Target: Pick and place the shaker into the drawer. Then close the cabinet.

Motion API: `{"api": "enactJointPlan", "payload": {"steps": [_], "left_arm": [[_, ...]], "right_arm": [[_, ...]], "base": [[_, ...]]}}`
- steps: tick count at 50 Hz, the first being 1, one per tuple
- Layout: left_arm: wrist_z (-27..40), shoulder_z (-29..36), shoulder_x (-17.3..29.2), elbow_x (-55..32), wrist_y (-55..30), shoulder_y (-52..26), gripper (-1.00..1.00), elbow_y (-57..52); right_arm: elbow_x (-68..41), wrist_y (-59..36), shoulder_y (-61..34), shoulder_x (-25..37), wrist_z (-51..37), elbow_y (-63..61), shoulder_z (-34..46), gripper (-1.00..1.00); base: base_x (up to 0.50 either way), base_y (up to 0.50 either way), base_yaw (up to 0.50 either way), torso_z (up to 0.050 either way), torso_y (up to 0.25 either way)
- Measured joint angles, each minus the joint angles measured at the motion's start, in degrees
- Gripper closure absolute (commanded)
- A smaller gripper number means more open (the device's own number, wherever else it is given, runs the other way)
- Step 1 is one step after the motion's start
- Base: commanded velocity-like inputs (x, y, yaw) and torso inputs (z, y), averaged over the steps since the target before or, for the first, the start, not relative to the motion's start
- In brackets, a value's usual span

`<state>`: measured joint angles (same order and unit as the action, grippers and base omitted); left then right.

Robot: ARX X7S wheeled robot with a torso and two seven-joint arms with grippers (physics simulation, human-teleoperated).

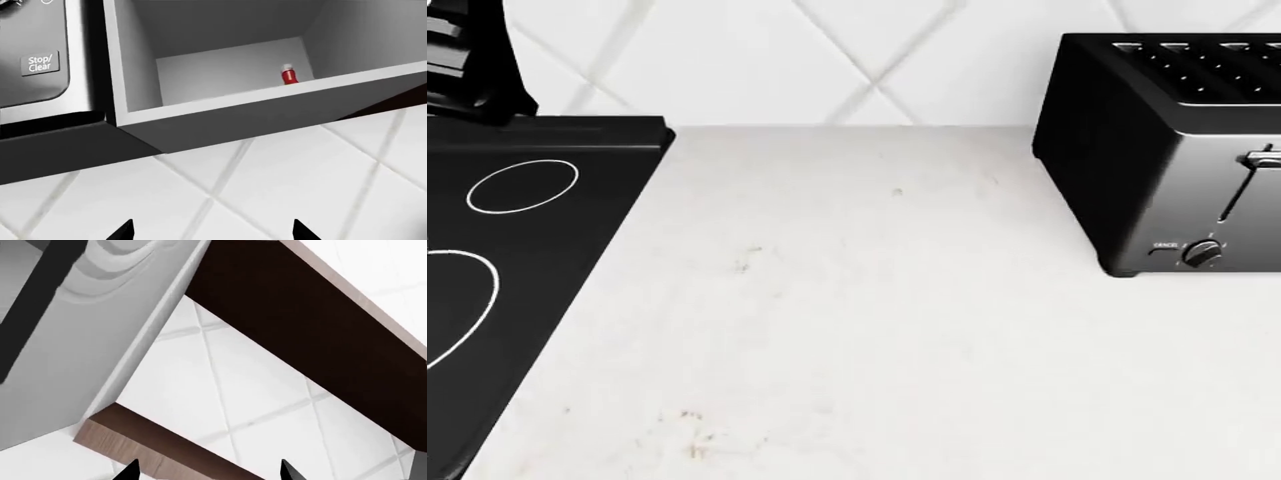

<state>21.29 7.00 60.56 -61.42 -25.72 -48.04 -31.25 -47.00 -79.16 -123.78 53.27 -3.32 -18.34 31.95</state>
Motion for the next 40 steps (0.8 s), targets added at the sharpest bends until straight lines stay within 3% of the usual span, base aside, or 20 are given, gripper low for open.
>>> {"api": "enactJointPlan", "payload": {"steps": [10, 26, 32, 40], "left_arm": [[0.0, -0.1, 0.0, 0.0, 0.1, 0.5, -1.00, -0.4], [0.0, -0.9, 0.2, -0.4, 1.0, 2.7, -1.00, -1.5], [0.3, -1.6, 0.4, -0.8, 1.7, 4.7, -1.00, -2.6], [0.7, -3.1, 0.6, -1.0, 3.5, 9.7, -1.00, -4.6]], "right_arm": [[-0.5, 0.3, 0.1, 0.2, -0.1, -0.6, -0.6, -1.00], [0.8, -1.7, -4.9, -3.5, -0.2, -0.1, -1.3, -1.00], [14.8, -4.9, -7.8, -9.0, 9.0, -0.8, -2.6, -1.00], [51.1, -3.2, -8.5, -19.4, 32.6, 2.7, -3.5, -1.00]], "base": [[0.50, 0.00, 0.00, 0.000, 0.001], [0.00, 0.00, 0.00, 0.000, 0.001], [0.00, 0.00, 0.00, 0.000, 0.000], [0.00, 0.00, 0.00, 0.000, 0.002]]}}
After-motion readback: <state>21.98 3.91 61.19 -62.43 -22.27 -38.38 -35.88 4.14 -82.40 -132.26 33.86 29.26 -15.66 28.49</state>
